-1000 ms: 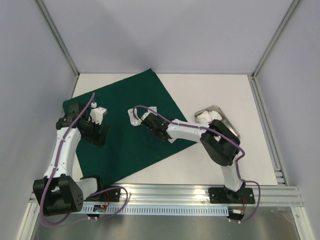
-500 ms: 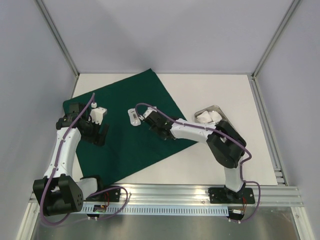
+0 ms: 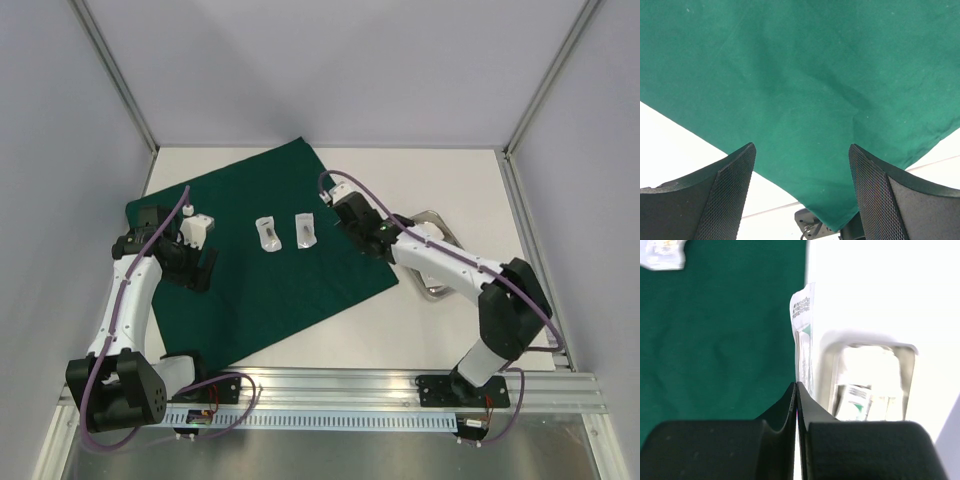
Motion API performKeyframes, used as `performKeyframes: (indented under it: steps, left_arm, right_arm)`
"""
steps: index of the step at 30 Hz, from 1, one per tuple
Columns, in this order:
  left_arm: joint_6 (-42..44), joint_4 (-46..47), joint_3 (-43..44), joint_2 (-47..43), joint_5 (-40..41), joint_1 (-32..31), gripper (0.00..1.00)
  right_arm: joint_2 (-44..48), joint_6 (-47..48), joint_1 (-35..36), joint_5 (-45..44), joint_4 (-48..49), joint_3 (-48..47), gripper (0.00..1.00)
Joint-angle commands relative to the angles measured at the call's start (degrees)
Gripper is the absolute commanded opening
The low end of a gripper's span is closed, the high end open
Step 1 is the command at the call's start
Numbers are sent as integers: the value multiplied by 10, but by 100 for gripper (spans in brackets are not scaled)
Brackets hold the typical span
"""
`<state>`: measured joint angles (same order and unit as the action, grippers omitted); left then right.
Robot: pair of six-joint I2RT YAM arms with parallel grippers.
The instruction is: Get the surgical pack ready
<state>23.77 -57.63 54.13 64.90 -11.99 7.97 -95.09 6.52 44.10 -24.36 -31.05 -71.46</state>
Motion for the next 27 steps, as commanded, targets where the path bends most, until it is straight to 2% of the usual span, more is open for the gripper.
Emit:
performKeyframes:
  steps: [1,7,13,27]
  left_arm:
    - [13,1,10,-13,-15,1,84]
    - [15,-2,13,-14,-15,1,84]
    - [13,0,13,-12,-18,1,84]
    - [16,0,8,-13,-14,1,84]
  right_arm:
    - [51,9,-23,-59,-28,4,1]
    - [88,9,-70,-115,-78,30,0]
    - [59,-5,-119,-162,-129,55,0]
    - [-35,-20,-131,-121,-103,94,1]
